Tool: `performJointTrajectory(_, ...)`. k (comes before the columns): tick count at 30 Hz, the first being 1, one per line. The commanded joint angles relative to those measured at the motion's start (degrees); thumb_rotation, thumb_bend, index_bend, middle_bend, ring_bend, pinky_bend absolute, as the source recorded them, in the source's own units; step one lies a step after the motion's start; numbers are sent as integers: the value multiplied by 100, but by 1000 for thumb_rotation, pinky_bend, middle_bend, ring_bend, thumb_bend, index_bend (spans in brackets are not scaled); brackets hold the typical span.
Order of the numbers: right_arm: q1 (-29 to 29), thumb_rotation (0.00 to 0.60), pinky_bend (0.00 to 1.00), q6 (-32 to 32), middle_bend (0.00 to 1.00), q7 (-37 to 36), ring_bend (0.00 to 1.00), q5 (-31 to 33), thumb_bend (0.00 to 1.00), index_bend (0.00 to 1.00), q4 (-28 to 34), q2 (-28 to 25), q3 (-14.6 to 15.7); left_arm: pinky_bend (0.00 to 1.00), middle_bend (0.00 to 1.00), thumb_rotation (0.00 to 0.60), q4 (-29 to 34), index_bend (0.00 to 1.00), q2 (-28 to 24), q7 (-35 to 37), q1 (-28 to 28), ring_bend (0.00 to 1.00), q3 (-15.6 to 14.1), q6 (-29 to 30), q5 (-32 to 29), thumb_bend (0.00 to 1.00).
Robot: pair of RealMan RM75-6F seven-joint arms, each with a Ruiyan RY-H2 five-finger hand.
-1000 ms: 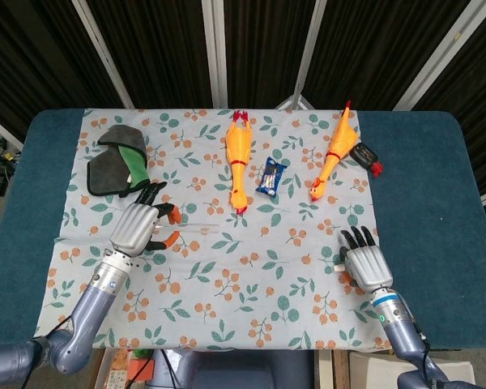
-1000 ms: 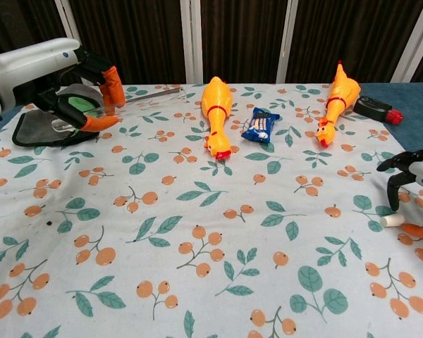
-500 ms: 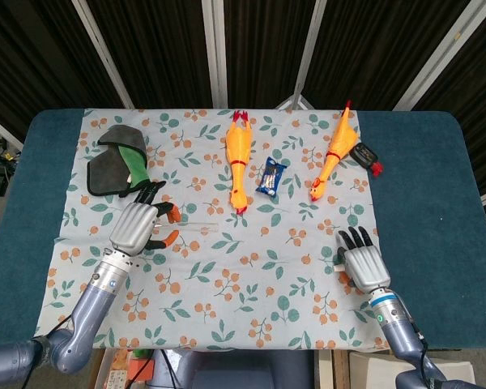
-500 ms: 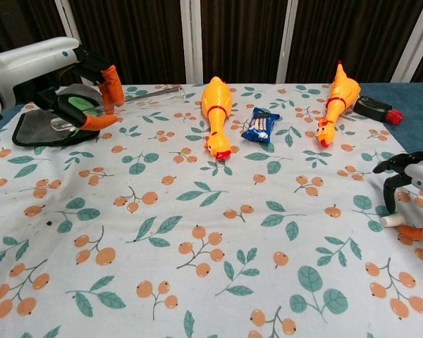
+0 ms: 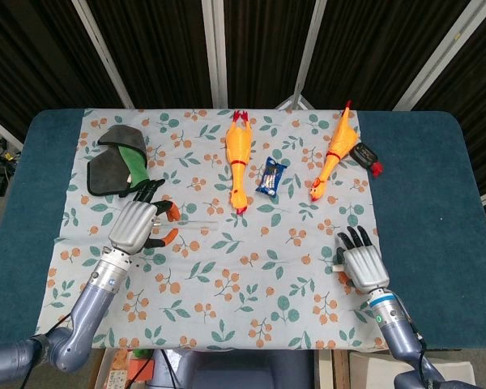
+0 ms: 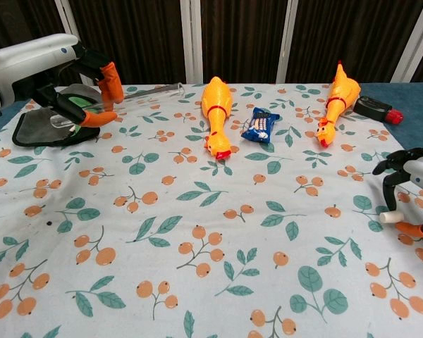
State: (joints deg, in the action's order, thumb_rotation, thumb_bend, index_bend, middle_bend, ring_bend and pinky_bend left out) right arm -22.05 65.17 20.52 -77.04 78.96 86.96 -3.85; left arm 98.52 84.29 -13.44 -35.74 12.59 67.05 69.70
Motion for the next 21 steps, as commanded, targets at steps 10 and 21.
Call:
performJointTrajectory(10,-208,600,0,301,197,73,57,21,399,664,412,-339,-516,0,532,600,-209,663,338,8,-266,61,189,-222,-205,834)
performJointTrajectory(21,-670,600,0,659,197,264,57,-9,399,663,577,-512,-1265,0,532,600,-1031,666,1436,378,-659,61,683,-160,-625,834)
